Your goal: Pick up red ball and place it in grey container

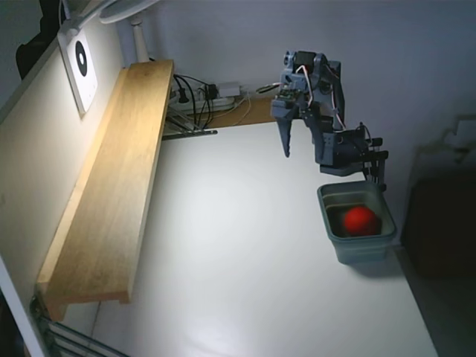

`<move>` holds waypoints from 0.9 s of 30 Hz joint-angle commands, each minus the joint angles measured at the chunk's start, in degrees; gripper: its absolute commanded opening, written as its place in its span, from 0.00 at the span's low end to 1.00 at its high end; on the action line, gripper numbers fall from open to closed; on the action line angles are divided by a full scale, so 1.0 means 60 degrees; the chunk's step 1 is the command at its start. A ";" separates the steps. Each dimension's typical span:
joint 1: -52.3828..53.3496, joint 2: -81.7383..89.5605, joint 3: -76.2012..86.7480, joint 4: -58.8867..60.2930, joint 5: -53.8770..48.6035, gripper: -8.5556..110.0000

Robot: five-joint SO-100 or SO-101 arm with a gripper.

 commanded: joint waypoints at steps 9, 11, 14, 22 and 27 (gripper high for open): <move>0.2214 0.1547 0.0954 0.0041 0.0029 0.26; 0.2627 0.1732 0.1134 0.0041 0.0029 0.25; 0.3394 0.2077 0.1467 0.0041 0.0029 0.23; 0.5181 0.2880 0.2245 0.0041 0.0029 0.19; 0.6261 0.3364 0.2714 0.0041 0.0029 0.16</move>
